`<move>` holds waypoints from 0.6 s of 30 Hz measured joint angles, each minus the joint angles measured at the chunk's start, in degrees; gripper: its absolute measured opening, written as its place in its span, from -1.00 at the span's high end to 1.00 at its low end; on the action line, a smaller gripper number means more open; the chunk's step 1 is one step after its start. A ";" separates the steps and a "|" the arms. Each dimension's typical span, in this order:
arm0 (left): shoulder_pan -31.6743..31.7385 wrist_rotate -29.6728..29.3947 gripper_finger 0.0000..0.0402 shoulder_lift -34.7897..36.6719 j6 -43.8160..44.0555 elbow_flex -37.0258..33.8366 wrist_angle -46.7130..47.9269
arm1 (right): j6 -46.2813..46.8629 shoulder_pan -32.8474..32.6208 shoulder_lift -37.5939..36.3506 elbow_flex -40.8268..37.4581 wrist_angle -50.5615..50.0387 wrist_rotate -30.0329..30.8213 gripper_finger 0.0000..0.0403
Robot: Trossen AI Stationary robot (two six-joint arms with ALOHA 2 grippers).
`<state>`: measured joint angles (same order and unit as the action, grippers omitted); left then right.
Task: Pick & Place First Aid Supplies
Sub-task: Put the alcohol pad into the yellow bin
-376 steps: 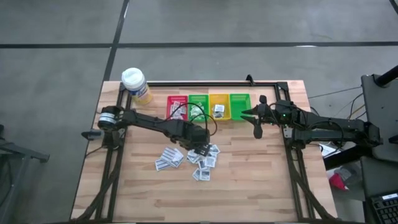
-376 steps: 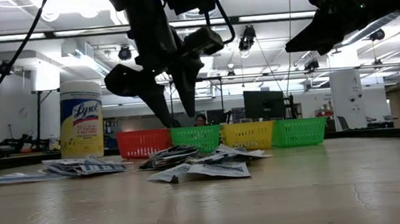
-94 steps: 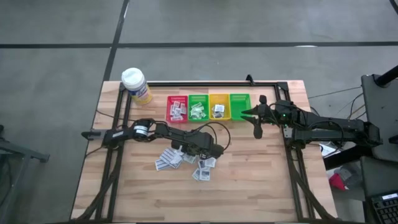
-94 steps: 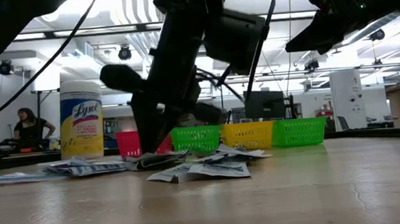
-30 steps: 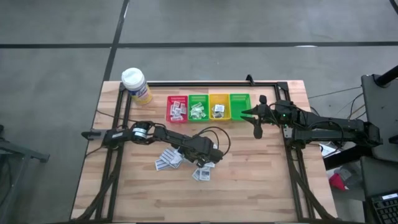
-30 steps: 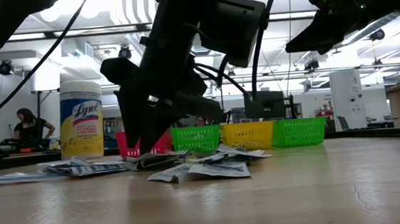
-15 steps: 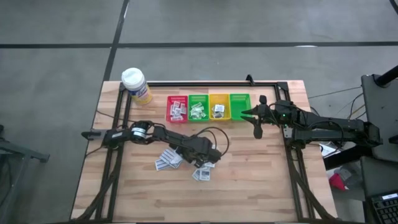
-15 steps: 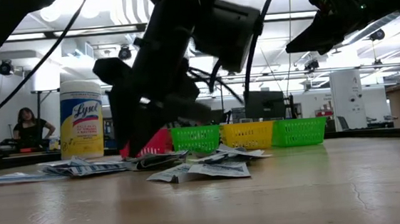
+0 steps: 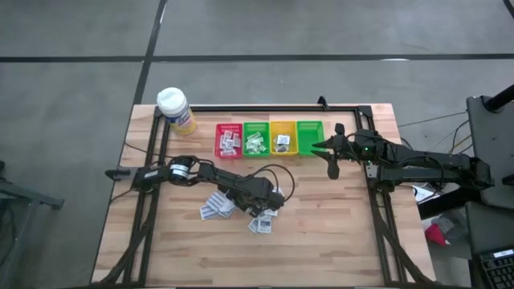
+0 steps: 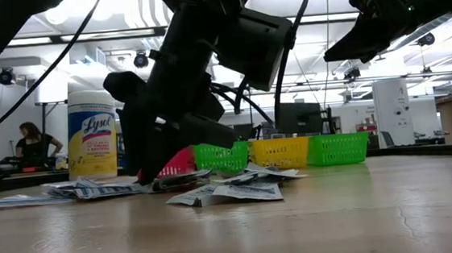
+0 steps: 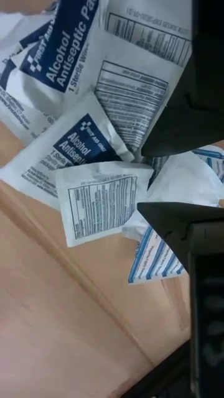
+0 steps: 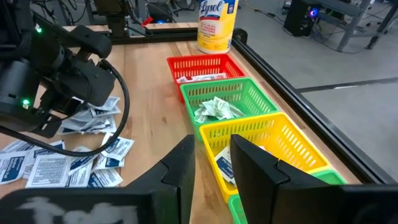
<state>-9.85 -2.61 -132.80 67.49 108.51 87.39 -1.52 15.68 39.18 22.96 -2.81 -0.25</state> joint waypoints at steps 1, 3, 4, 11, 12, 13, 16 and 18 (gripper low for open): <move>0.00 -0.06 0.35 -0.01 -0.15 0.00 0.00 | 0.00 -0.02 0.00 0.00 0.00 -0.02 0.53; 0.00 -0.12 0.35 -0.01 -0.98 -0.01 -0.01 | 0.01 0.00 0.00 0.00 0.00 0.00 0.54; 0.00 -0.16 0.35 -0.01 -1.43 -0.05 -0.16 | 0.00 0.00 0.00 0.00 0.00 0.00 0.54; 0.11 -0.33 0.47 -0.01 -2.80 -1.10 -3.00 | 0.02 0.00 0.00 0.00 0.01 0.00 0.49; 0.13 -0.31 0.50 0.01 -2.80 -1.35 -3.25 | 0.02 -0.01 0.00 0.00 0.01 0.00 0.49; 0.15 -0.32 0.54 0.03 -2.73 -1.64 -3.41 | 0.02 -0.02 0.00 0.00 0.00 0.00 0.48; 0.24 -0.37 0.63 0.05 -2.54 -1.90 -3.35 | 0.02 -0.02 0.00 0.00 0.02 0.00 0.48; 0.26 -0.54 0.69 0.05 -2.51 -1.92 -3.45 | 0.01 -0.02 0.00 0.00 0.01 0.00 0.50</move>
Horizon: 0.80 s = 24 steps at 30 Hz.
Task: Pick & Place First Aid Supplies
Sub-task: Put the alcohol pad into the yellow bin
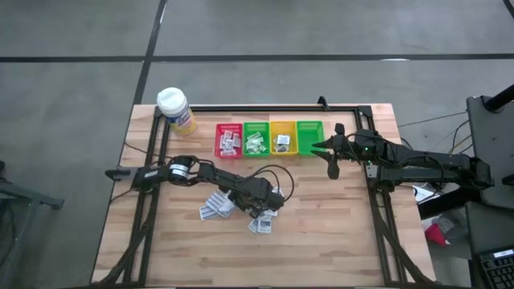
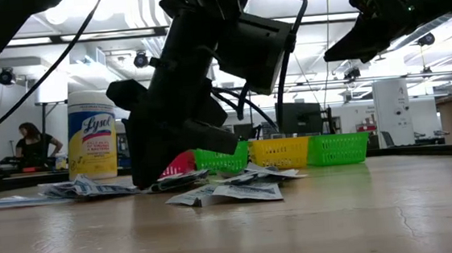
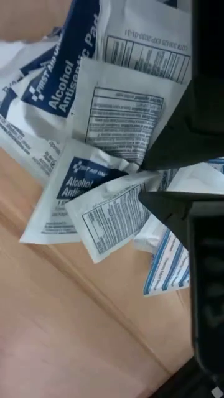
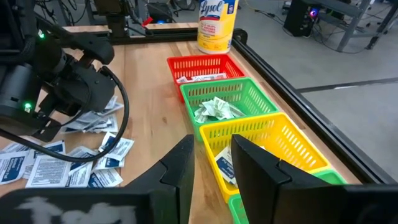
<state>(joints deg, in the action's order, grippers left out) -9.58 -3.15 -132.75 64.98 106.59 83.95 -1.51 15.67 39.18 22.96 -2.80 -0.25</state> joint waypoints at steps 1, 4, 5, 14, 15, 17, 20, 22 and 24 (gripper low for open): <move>0.01 -0.29 0.71 0.00 0.01 -0.01 -0.03 | 0.00 -0.01 0.00 0.00 -0.01 0.00 0.50; 0.13 -0.50 0.78 0.00 0.03 -0.01 -0.07 | -0.01 -0.01 0.00 0.00 -0.01 0.00 0.53; 0.15 -0.58 0.79 0.00 0.05 -0.01 -0.05 | 0.00 0.02 0.00 0.00 -0.01 0.00 0.54; 0.22 -0.82 0.83 0.17 0.07 1.08 0.30 | -0.18 0.00 0.00 0.00 -0.01 0.00 0.52; 0.22 -0.80 0.84 0.28 0.03 1.06 0.32 | -0.19 -0.01 0.00 0.00 -0.01 0.00 0.51; 0.22 -0.80 0.84 0.42 0.02 1.06 0.49 | -0.16 0.01 0.01 0.00 -0.01 0.00 0.50; 0.22 -0.80 0.84 0.46 0.01 1.06 0.52 | -0.16 0.00 0.04 0.01 -0.05 0.00 0.48; 0.22 -0.80 0.84 0.46 -0.01 1.09 0.54 | -0.16 0.00 0.04 0.00 -0.05 0.00 0.47; 0.24 -0.80 0.85 0.46 -0.01 1.17 0.49 | -0.12 -0.01 0.04 0.00 -0.07 0.00 0.47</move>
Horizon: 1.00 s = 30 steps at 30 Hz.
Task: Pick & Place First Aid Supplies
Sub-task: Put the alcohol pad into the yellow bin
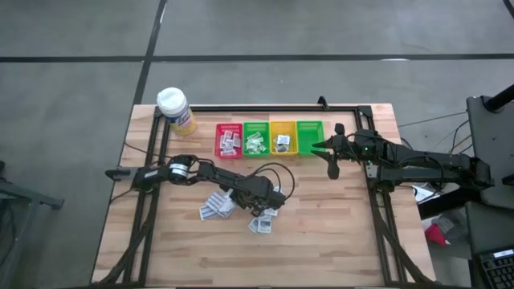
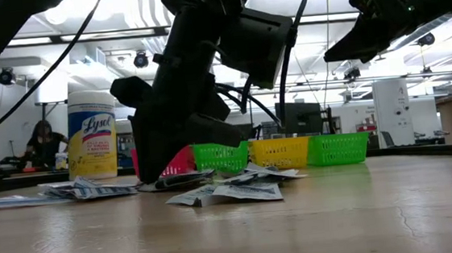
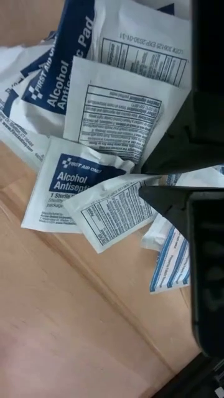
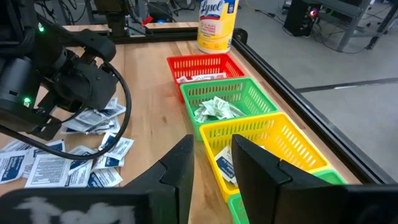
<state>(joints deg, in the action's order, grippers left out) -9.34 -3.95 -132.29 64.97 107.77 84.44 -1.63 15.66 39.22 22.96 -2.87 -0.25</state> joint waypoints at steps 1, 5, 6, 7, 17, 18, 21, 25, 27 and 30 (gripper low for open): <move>0.00 0.00 0.86 0.00 0.00 0.00 0.02 | -0.01 0.01 0.00 0.00 -0.01 0.00 0.47; 0.04 0.02 0.91 0.15 -0.02 0.02 0.11 | 0.00 0.02 0.00 0.00 -0.01 0.00 0.50; 0.05 0.02 0.93 0.20 -0.03 0.20 0.34 | 0.04 0.00 0.00 0.00 -0.01 0.00 0.50; 0.09 0.02 0.94 0.22 -0.04 0.35 0.42 | 0.04 0.02 0.00 0.00 -0.01 0.00 0.51; 0.44 0.02 1.00 0.55 -0.57 1.75 0.88 | 0.11 0.02 0.00 0.00 -0.05 0.00 0.51; 0.49 0.02 1.00 0.59 -0.73 1.75 0.98 | 0.11 0.00 0.00 0.00 -0.05 0.00 0.50; 0.67 0.00 1.00 1.51 -0.83 1.75 2.04 | 0.11 0.00 -0.01 0.00 -0.05 0.00 0.48; 1.13 -1.81 1.00 4.00 -0.88 2.46 3.96 | 0.11 0.00 -0.02 0.00 -0.07 -0.01 0.47; 1.20 -4.54 1.00 6.09 -1.14 3.08 3.17 | 0.11 0.00 -0.02 0.00 -0.05 -0.01 0.48; 1.23 -10.16 1.00 10.09 -2.60 3.76 -0.52 | 0.11 0.00 -0.02 0.00 -0.07 -0.02 0.50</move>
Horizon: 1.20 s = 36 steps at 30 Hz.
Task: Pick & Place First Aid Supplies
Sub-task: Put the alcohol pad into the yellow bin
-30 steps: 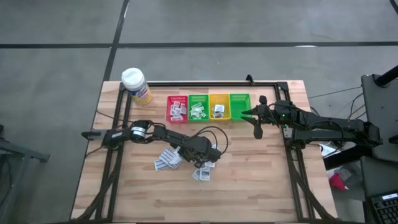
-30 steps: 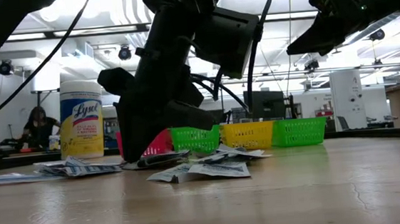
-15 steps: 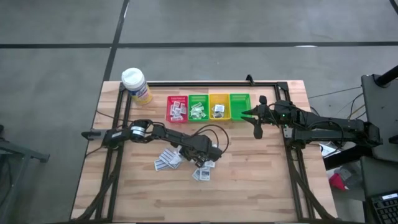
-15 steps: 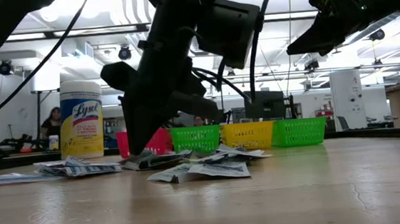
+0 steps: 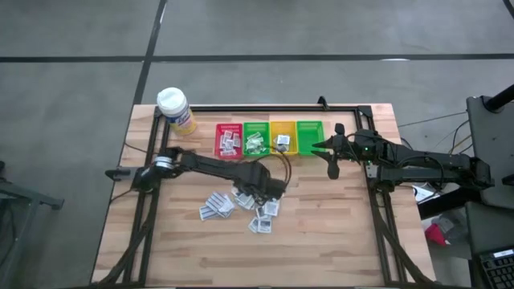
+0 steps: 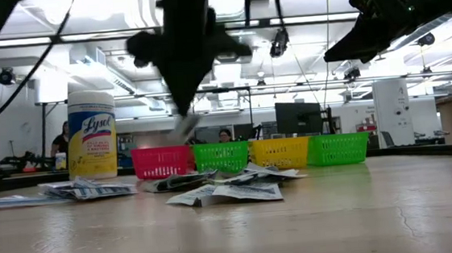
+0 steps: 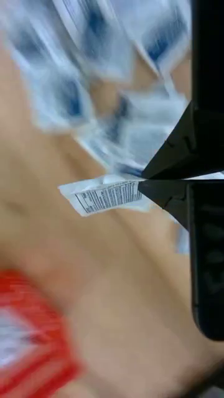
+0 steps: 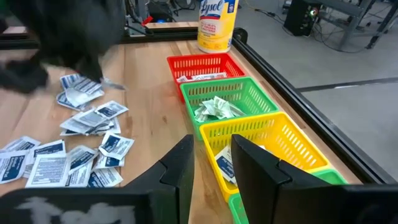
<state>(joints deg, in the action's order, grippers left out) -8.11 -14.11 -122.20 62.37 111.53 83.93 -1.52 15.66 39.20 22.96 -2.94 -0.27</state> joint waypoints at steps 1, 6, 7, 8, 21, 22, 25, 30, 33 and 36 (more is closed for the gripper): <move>0.01 -2.22 1.00 1.48 -1.61 -0.09 -2.59 | 0.00 0.00 -0.02 0.00 0.00 0.02 0.51; 0.23 -8.95 1.00 7.81 -14.58 -1.93 -21.18 | -0.02 0.01 -0.02 0.00 0.01 0.01 0.54; 0.44 -9.30 1.00 8.72 -16.82 -2.29 -24.41 | -0.02 0.00 -0.02 0.00 0.03 0.02 0.54; 0.68 -9.44 1.00 9.28 -18.91 -2.50 -26.84 | -0.02 0.00 -0.02 0.01 0.02 0.02 0.53; 7.53 -11.50 1.00 11.50 -34.48 -3.08 -40.67 | -0.20 0.00 -0.02 0.01 -0.10 0.02 0.47; 8.48 -12.56 1.00 11.50 -34.70 -3.08 -40.91 | -0.20 0.00 -0.02 0.00 -0.11 0.04 0.48; 11.54 -14.52 1.00 11.37 -34.74 -3.08 -42.24 | -0.20 0.00 -0.02 0.00 -0.13 0.02 0.51; 16.45 -13.42 1.00 9.95 -34.74 -3.08 -44.78 | -0.13 0.00 -0.02 0.00 -0.28 0.03 0.54; 18.79 -12.51 1.00 8.65 -33.37 -3.11 -45.49 | -0.12 0.00 -0.01 0.00 -0.30 0.07 0.55; 20.87 -11.04 1.00 7.28 -30.44 -3.13 -46.34 | 0.02 -0.02 0.02 0.00 -0.31 0.26 0.54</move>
<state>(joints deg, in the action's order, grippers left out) 12.76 -25.15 -114.91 31.93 108.40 37.59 -1.50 15.64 39.22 22.96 -3.25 -0.01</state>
